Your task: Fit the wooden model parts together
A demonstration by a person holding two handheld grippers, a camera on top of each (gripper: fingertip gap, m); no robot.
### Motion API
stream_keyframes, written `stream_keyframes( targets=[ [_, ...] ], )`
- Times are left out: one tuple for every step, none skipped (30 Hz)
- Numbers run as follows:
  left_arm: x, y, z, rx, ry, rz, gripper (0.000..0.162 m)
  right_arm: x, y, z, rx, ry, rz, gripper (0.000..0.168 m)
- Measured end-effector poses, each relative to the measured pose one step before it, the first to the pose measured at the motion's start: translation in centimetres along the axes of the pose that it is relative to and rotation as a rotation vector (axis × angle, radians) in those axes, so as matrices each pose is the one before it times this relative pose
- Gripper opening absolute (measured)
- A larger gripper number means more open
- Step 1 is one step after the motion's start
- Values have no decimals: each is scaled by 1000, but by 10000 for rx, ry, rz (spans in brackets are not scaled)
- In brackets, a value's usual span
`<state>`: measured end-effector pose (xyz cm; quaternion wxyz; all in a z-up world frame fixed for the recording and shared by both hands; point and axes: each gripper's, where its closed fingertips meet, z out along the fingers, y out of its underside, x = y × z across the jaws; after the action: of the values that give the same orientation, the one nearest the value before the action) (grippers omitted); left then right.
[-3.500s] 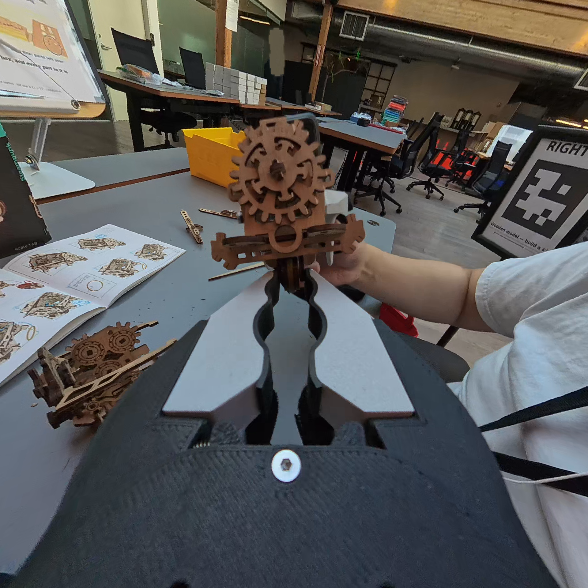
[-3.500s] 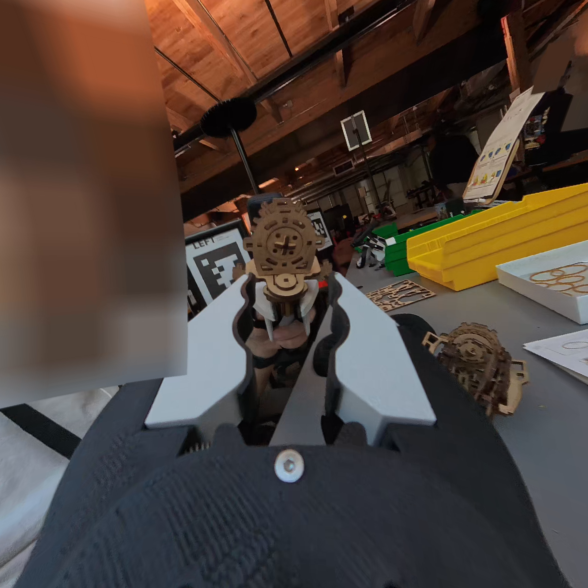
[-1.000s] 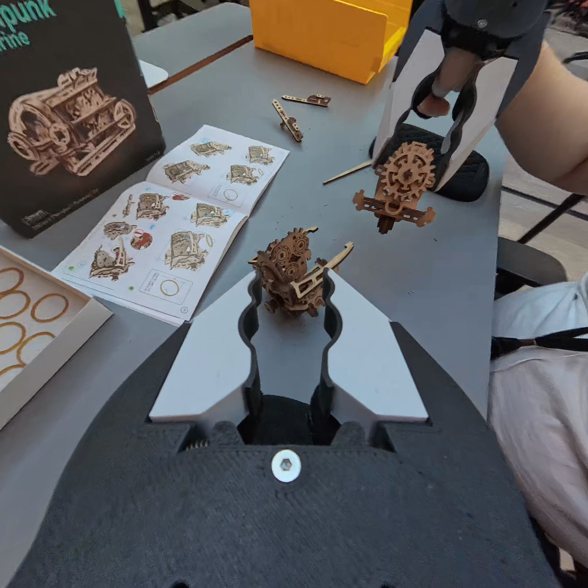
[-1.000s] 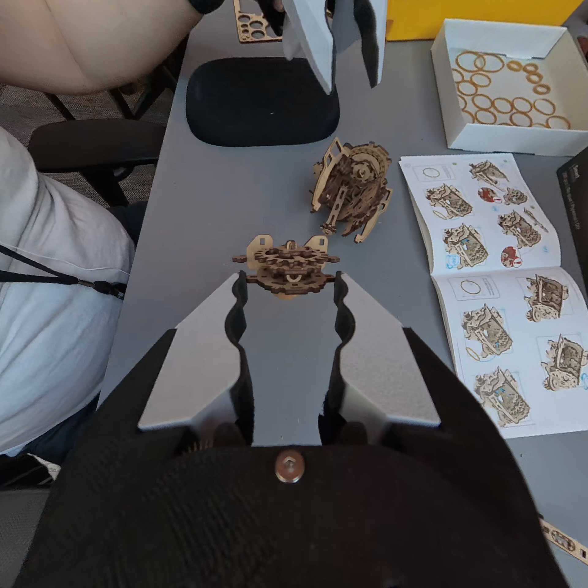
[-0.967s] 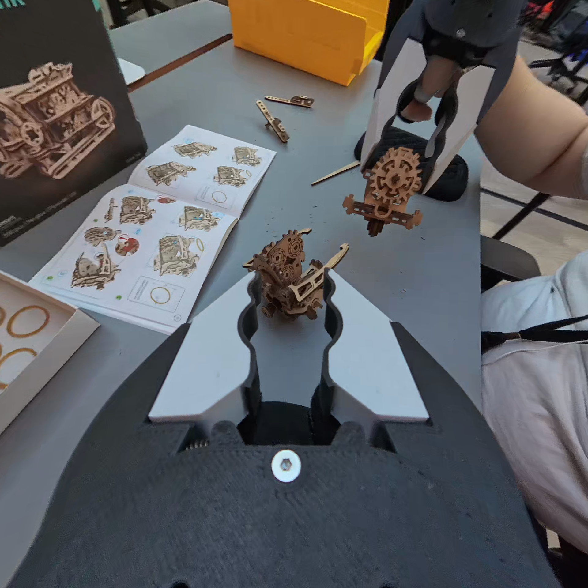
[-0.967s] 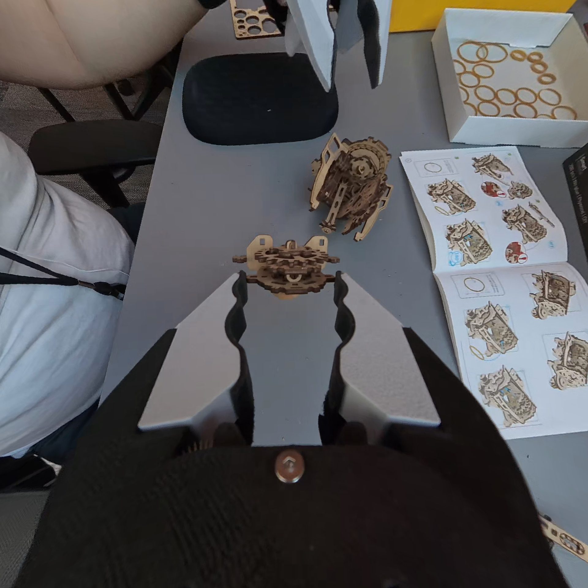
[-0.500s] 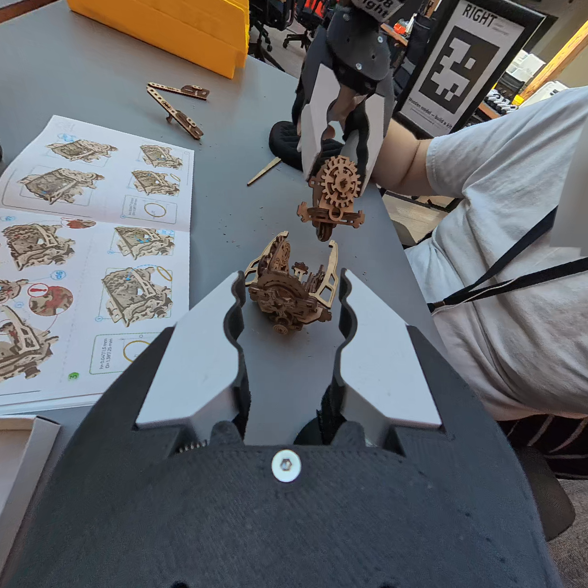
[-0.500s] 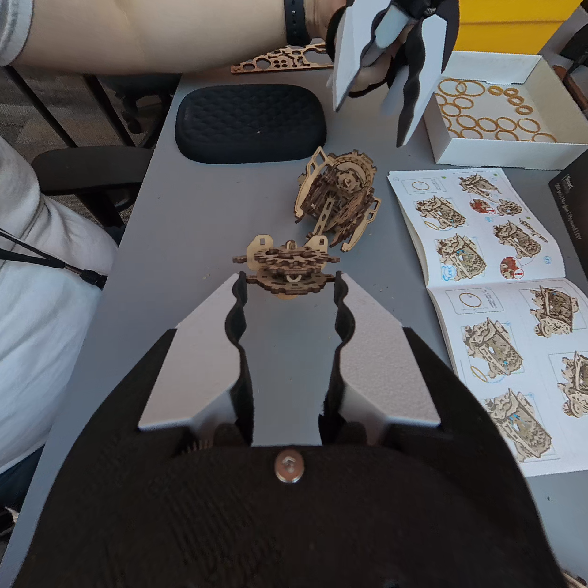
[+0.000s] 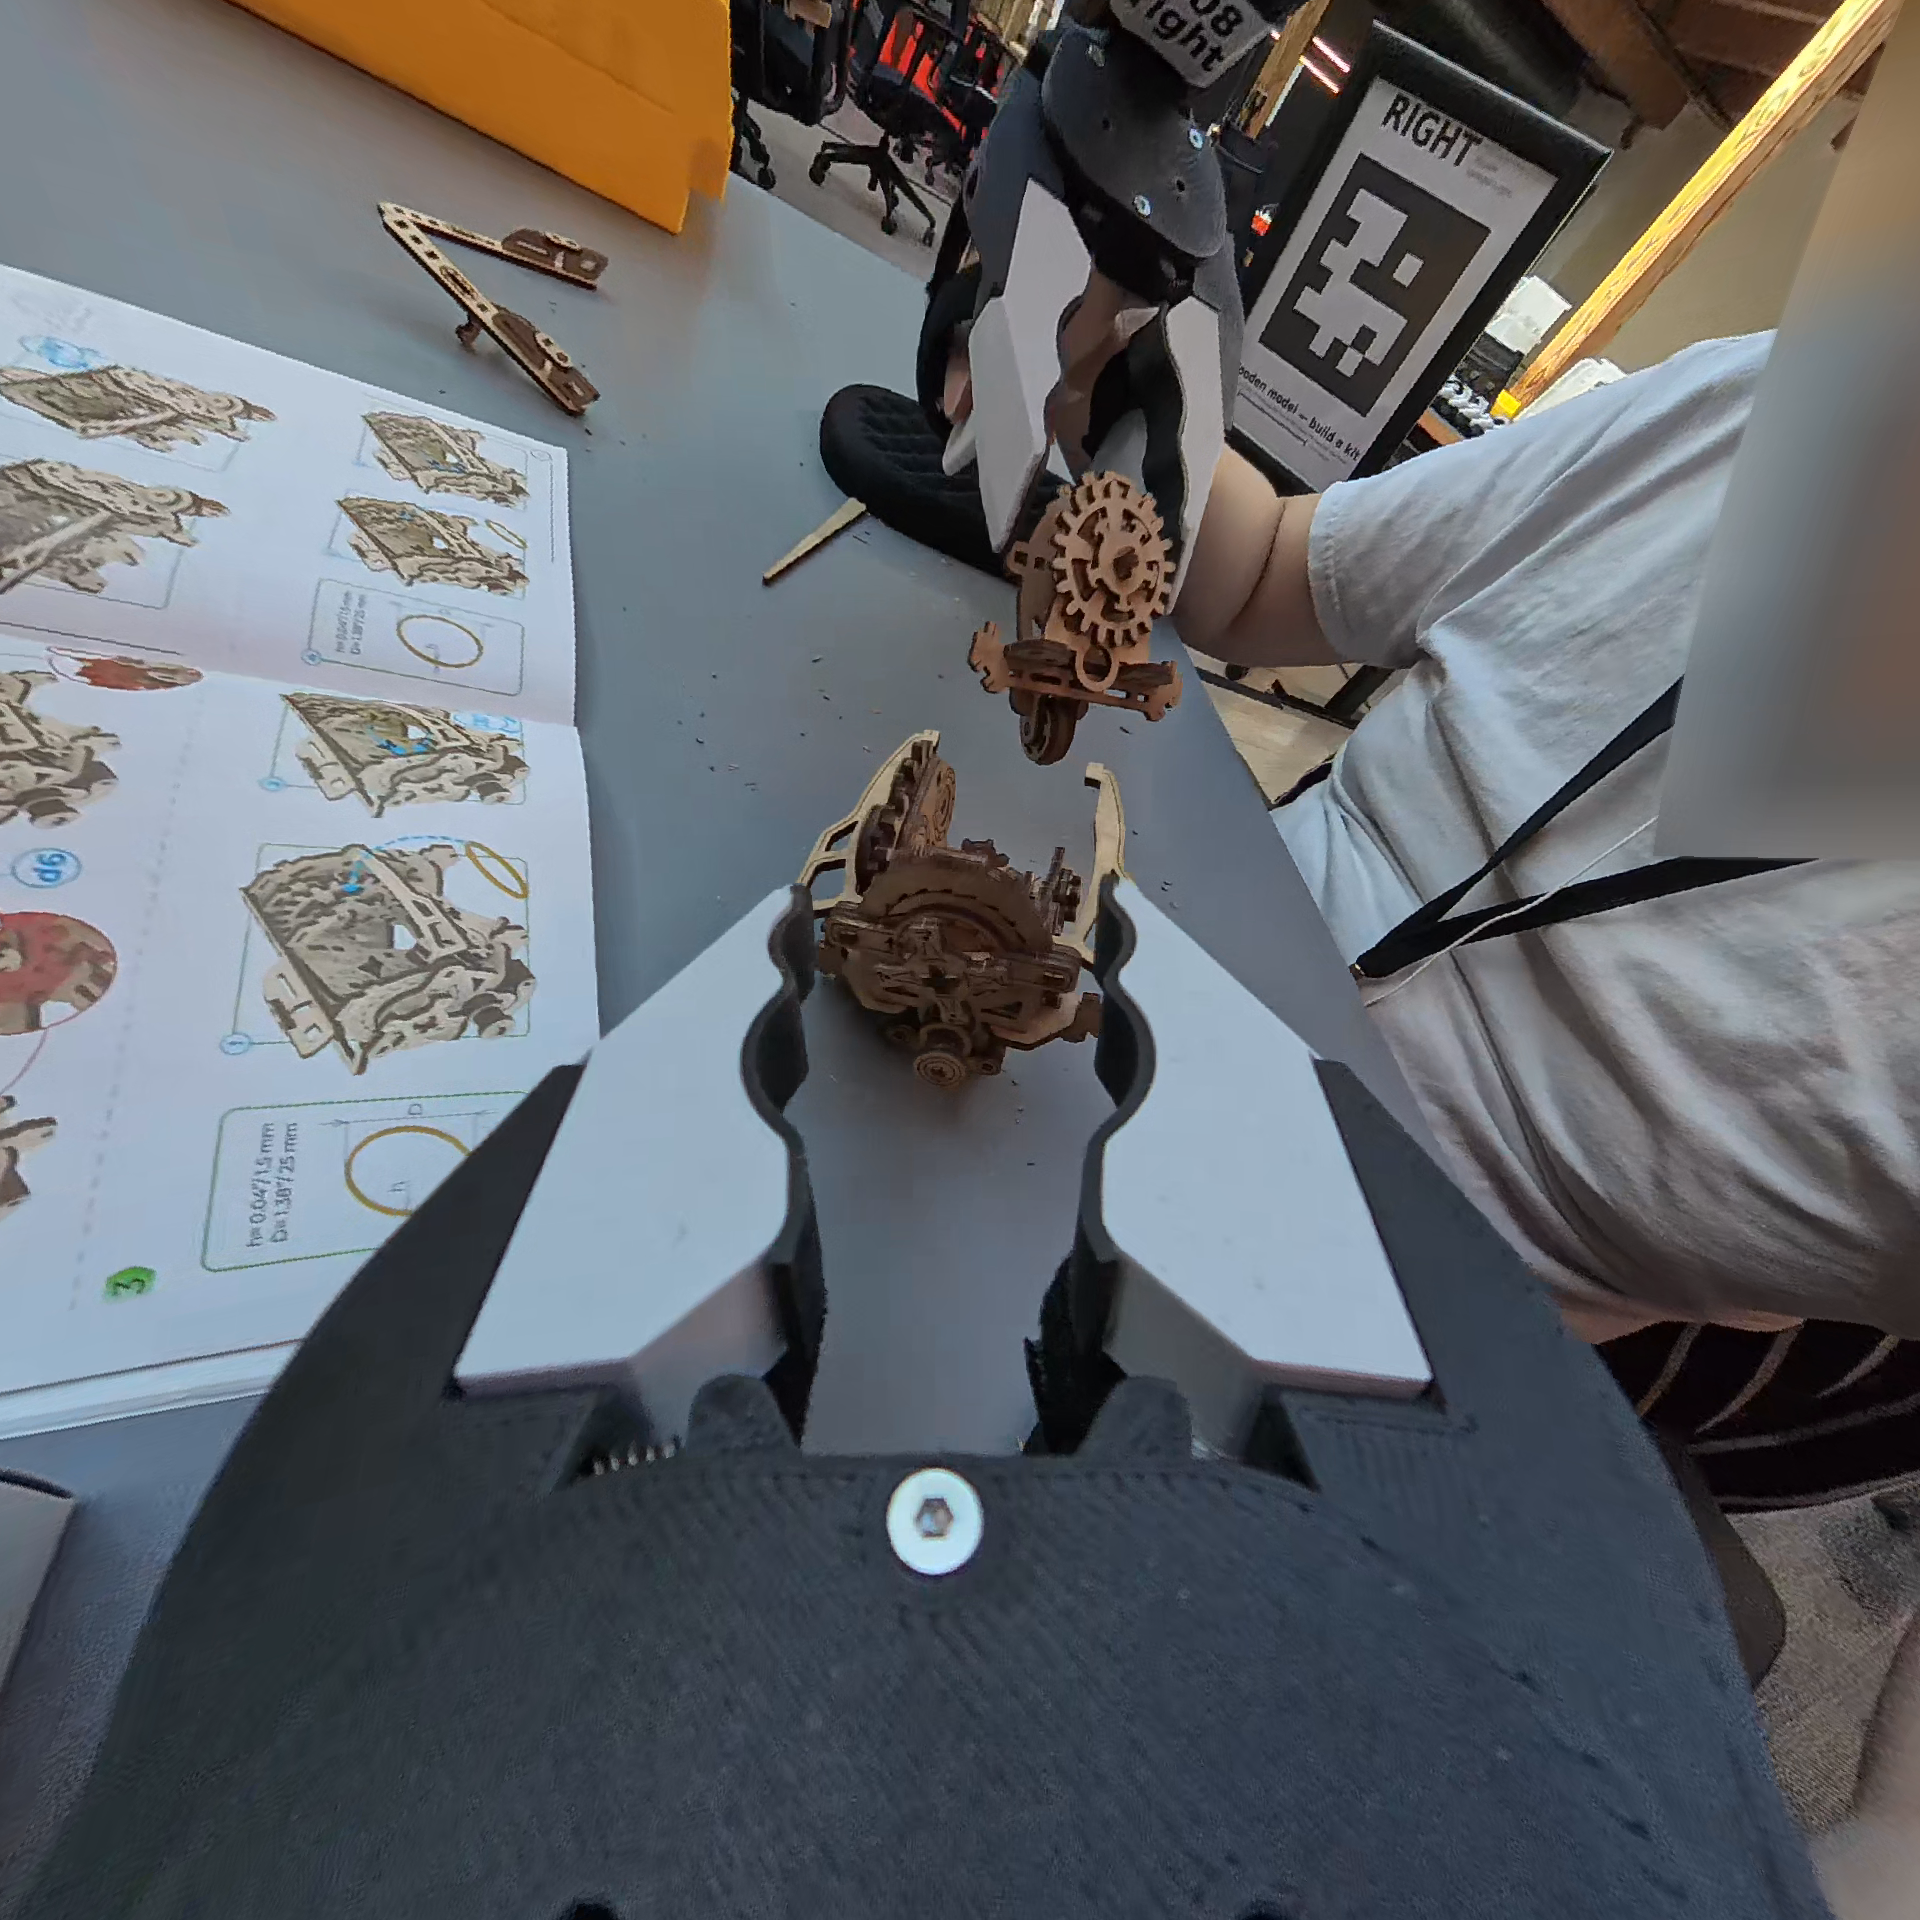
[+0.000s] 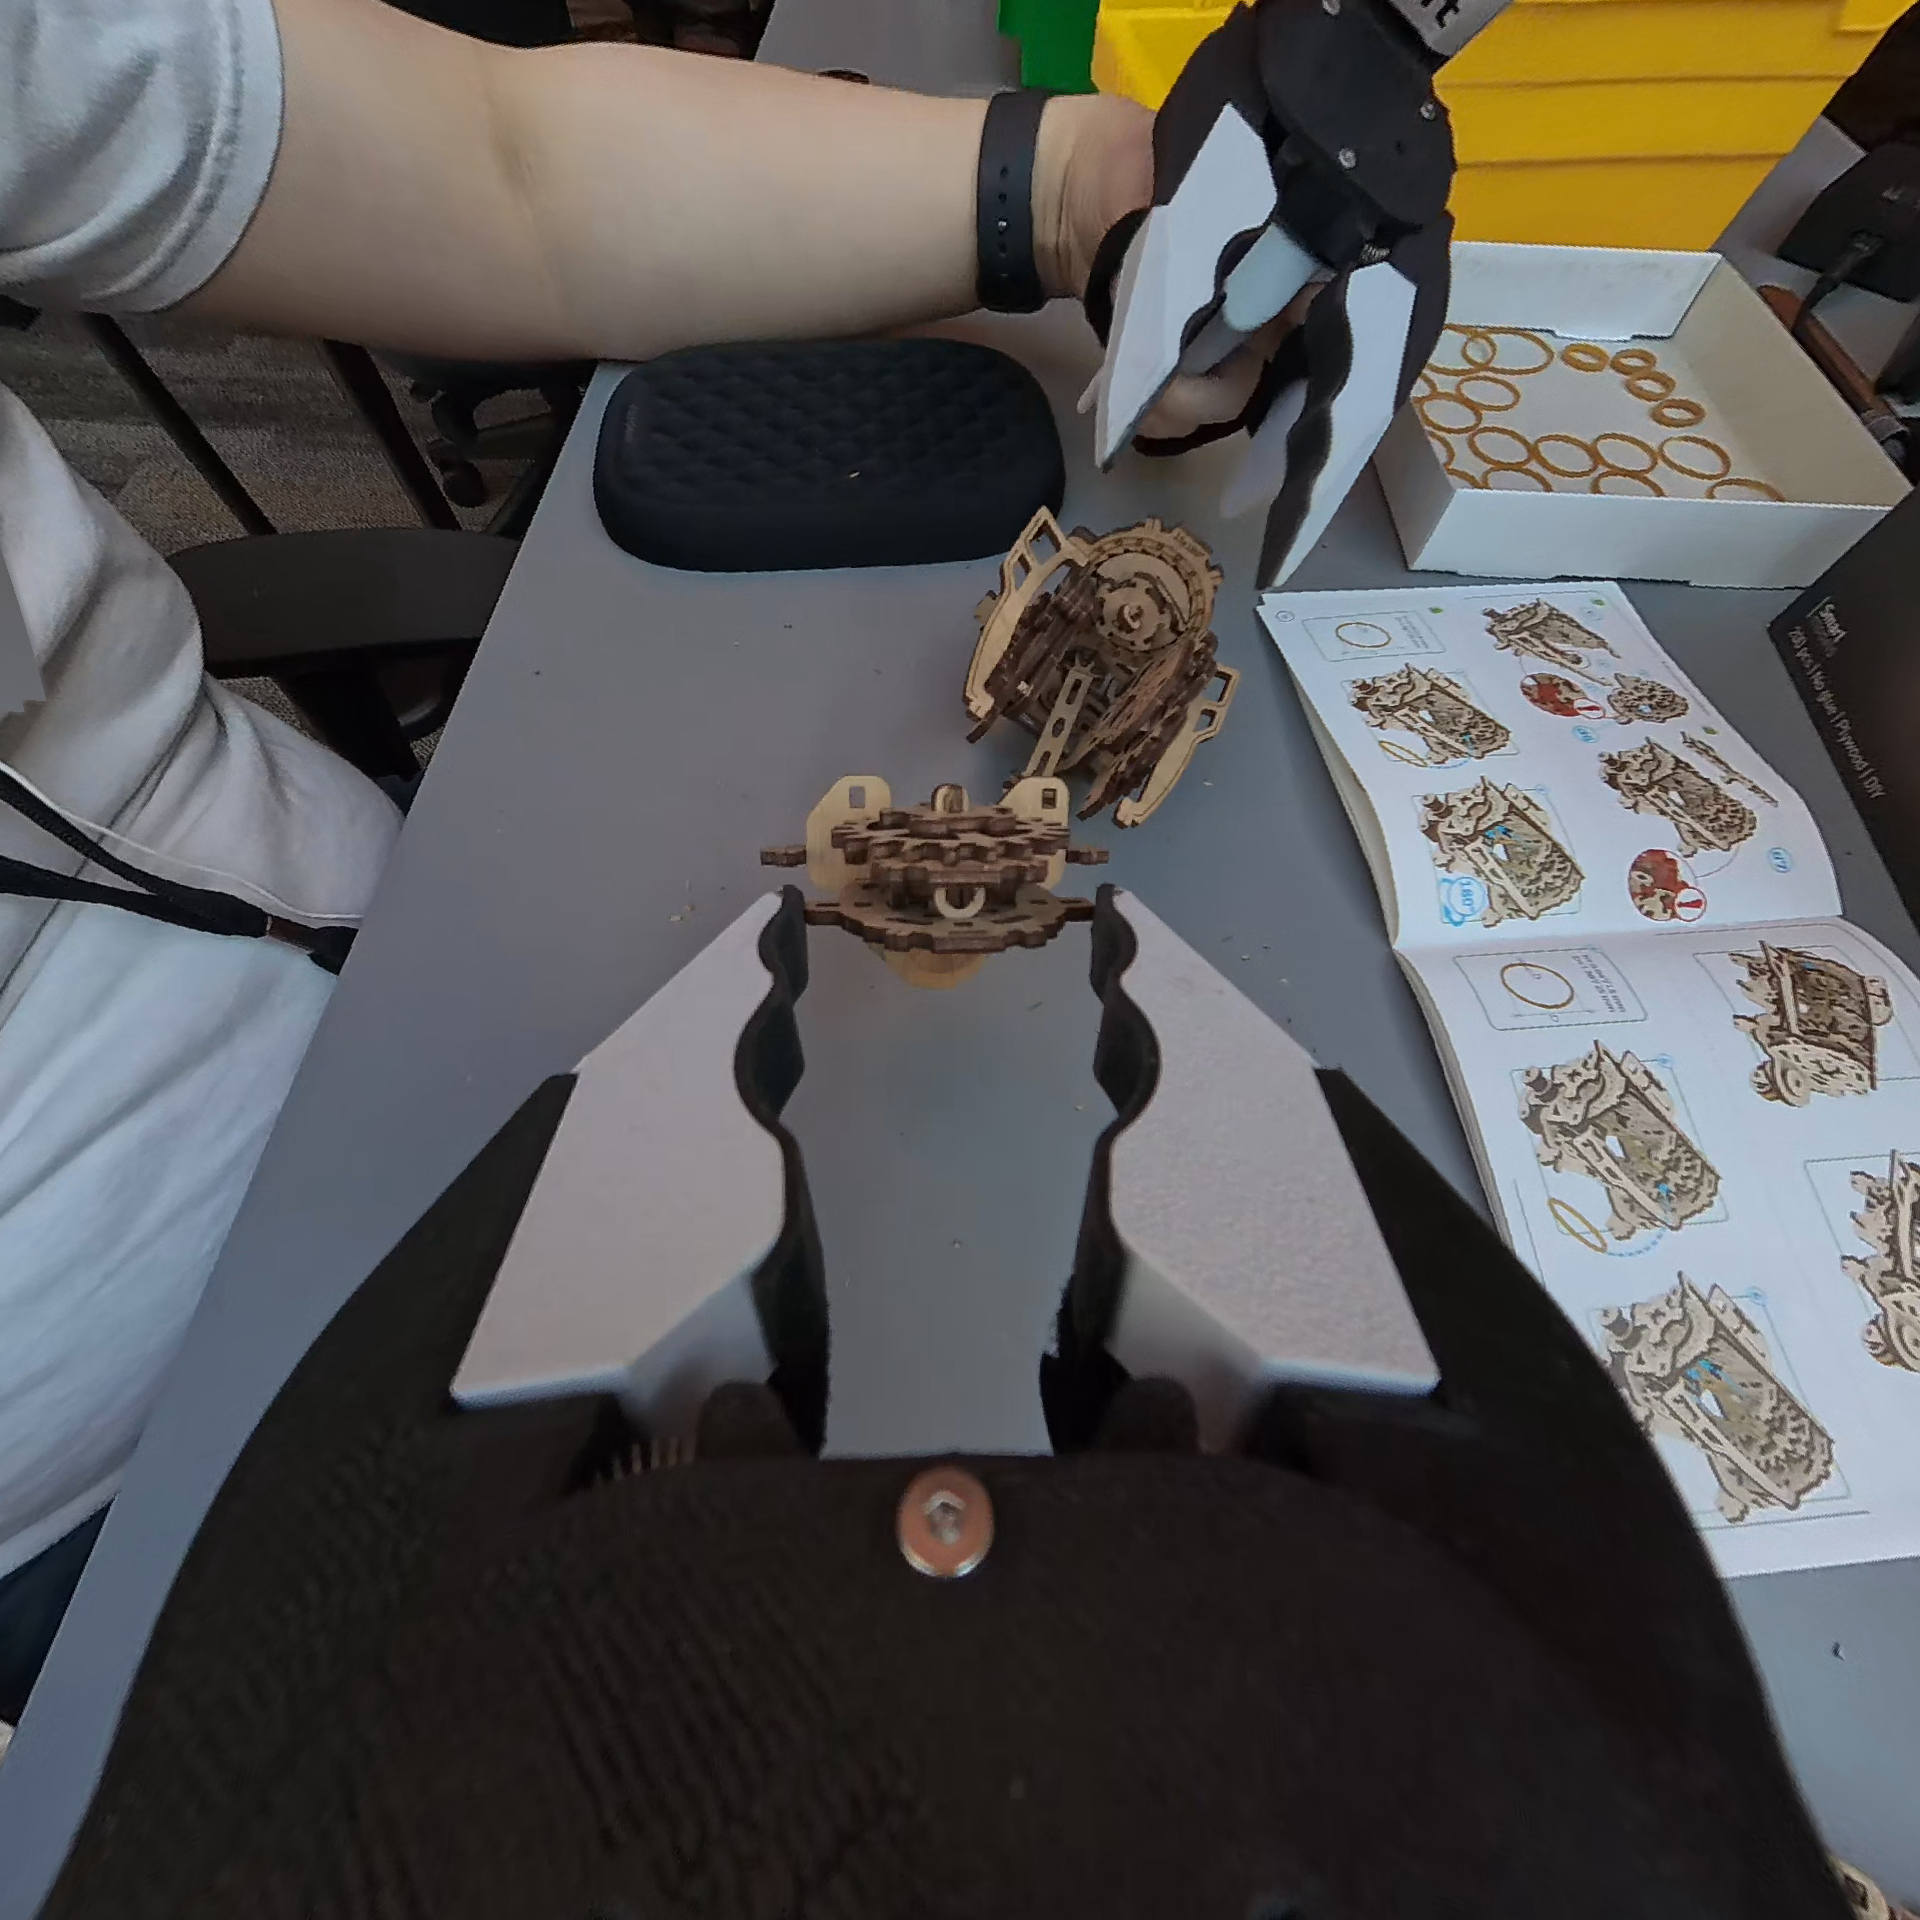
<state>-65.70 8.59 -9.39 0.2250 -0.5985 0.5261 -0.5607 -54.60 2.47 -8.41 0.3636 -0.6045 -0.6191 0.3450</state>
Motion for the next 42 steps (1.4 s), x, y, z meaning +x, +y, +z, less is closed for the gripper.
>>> stream_keyframes(
  targets=[
    [13, 129, 203, -45, 127, -87, 50, 11, 5, -12, -10, 3, -9, 54],
    [106, 122, 180, -42, 177, -48, 47, 14, 44, 2, -23, 22, -20, 54],
    [-10, 158, 146, -81, 94, -41, 45, 26, 45, 7, -28, 28, -25, 54],
    [-77, 199, 130, -115, 48, -43, 45, 2, 69, 24, -26, 8, -18, 54],
    [-10, 100, 110, -49, 85, -41, 44, -37, 58, 29, -18, -17, 1, 54],
    [46, -49, 124, 54, 117, -53, 43, 7, 62, 35, -23, -9, 13, 54],
    [5, -86, 115, 63, 84, -73, 42, 6, 64, 49, -23, 1, 4, 54],
    [-9, -33, 120, 12, 63, -77, 41, 4, 79, 47, -38, -3, -1, 54],
    [-8, 44, 116, -51, 44, -55, 40, 3, 77, 54, -40, -6, -5, 54],
    [-56, 43, 85, -46, -16, -3, 38, -12, 50, 42, -30, -4, -7, 54],
    [-39, -61, 29, 28, -28, 41, 35, -18, 32, 35, -21, 3, -11, 54],
    [-5, -90, 8, 60, -23, 39, 34, -12, 33, 35, -21, 2, -8, 54],
    [20, -40, -5, 30, -16, 40, 34, -12, 16, 28, -11, 4, -4, 54],
    [33, -14, -1, 10, -21, 52, 33, -13, 29, 25, -10, -1, 1, 54],
    [57, -3, -4, 12, -23, 76, 32, -6, 40, 20, -18, -1, 5, 54],
    [168, -47, -34, 35, 34, 119, 25, 11, 53, 23, -21, 4, 6, 54],
    [69, -71, -38, 52, -45, 128, 23, 21, 57, 22, -24, 6, 9, 54],
    [-6, -29, -24, 21, -100, 131, 22, 33, 53, 19, -16, 9, 12, 54],
    [141, 12, 9, 13, -13, 118, 22, 11, 13, 3, -3, 5, 8, 54],
    [157, 33, 12, 4, 2, 97, 22, -9, 18, -5, -3, 0, -3, 54],
    [64, 5, 13, 5, -43, 71, 22, -15, 20, -7, -5, 6, -10, 54],
    [98, 6, 18, 11, -18, 66, 22, -15, 13, -3, 0, 1, -6, 54],
    [95, -20, 13, 18, -8, 72, 24, -13, 14, -3, 0, -2, 0, 54],
    [-62, -89, 17, 40, -81, 63, 31, -4, 16, 1, -6, 4, -1, 54],
    [-139, -96, 3, 35, -96, 56, 35, 17, -2, -14, -1, 10, -3, 54],
    [-135, -79, -22, 1, -66, 46, 37, 0, -8, 0, -4, 0, 0, 54],
    [-59, -143, -27, 35, 2, 63, 38, 6, -11, -10, 6, 7, -9, 54],
    [-1, -228, -26, 88, 47, 78, 38, 10, -17, 5, 3, 4, -5, 54],
    [11, -245, -11, 82, 73, 82, 38, -14, -8, -6, -1, 0, -9, 54],
    [36, -264, -8, 77, 124, 59, 40, -4, 1, -1, -1, -8, -10, 54],
    [84, -205, -21, 38, 183, 18, 40, 20, 10, 17, -8, 1, 1, 54],
    [80, -86, -20, -37, 192, 19, 38, 25, 33, 15, -19, 8, 7, 54],
    [-66, 30, -40, -98, 109, 32, 37, 14, 16, 14, -12, 4, 0, 54],
    [-166, 43, -37, -86, 48, 41, 37, -5, 17, 7, -10, -5, -4, 54],
    [-136, 13, -20, -49, 57, 43, 37, 12, 33, 2, -12, 13, -6, 54],
    [-132, 2, -17, -28, 50, 39, 39, 48, 26, -8, -8, 21, 2, 54],
    [-24, -46, -10, 17, 104, 21, 40, 12, 19, -4, -3, -5, 15, 54],
    [71, 6, 13, -5, 152, -23, 40, 10, 27, 2, -2, -10, 20, 54],
    [41, 172, 44, -125, 115, -42, 41, 45, 39, 6, -5, 5, 16, 54],
    [39, 292, 81, -192, 92, -32, 41, 29, 36, 13, -6, -6, 16, 54],
    [-29, 271, 107, -175, 46, 7, 41, 2, 41, 15, -15, -13, 13, 54],
    [-85, 148, 137, -80, 7, 17, 41, -6, 48, 16, -24, -10, 1, 54]
  ],
)
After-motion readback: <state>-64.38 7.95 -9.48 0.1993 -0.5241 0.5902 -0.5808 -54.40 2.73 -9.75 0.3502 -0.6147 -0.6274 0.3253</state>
